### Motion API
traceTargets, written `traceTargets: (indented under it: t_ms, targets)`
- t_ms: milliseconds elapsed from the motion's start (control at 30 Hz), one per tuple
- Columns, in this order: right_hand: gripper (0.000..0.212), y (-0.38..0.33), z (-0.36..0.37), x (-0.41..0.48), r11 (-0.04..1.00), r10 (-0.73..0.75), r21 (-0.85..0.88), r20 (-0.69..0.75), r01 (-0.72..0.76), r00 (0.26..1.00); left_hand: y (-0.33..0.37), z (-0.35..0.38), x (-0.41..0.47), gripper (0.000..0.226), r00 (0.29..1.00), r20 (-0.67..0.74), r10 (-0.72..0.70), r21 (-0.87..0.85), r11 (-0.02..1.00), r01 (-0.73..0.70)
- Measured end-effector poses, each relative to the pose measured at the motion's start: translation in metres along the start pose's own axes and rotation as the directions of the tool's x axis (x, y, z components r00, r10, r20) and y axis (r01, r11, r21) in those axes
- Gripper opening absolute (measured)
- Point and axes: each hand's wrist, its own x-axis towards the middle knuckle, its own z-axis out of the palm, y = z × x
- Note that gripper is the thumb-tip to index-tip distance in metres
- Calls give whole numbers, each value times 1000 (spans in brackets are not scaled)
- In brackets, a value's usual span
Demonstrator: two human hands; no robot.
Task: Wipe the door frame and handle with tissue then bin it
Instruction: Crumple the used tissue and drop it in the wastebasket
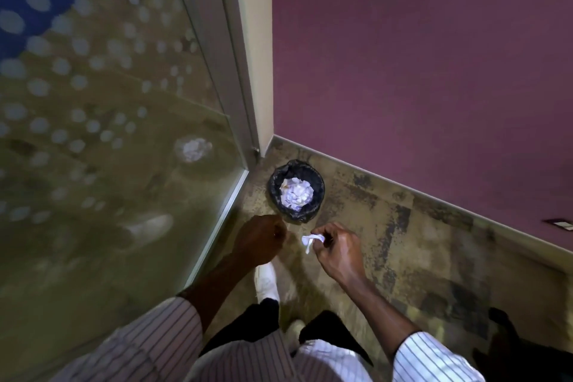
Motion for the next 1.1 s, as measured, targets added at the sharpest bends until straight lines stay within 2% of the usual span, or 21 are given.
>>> traceTargets:
  t_ms: [233, 433, 633, 767, 1100]
  targets:
    - [6, 18, 27, 77, 994, 32, -107, 7, -31, 999, -27, -1, 68, 17, 995, 86, -50, 168, 985, 35]
    - [9, 63, 55, 145, 974, 4, -227, 88, 17, 996, -37, 22, 117, 27, 976, 138, -170, 241, 961, 134]
    - [12, 119, 95, 211, 963, 30, -268, 207, 27, 978, -68, 67, 159, 27, 940, 163, -298, 237, 937, 256]
    - [11, 144, 124, 244, 971, 34, -237, 190, 13, 981, -81, 99, 183, 27, 919, 182, -349, 269, 917, 295]
    - [26, 181, 193, 296, 951, 8, -301, 245, 68, 969, -124, 146, 229, 29, 905, 179, -386, 254, 907, 337]
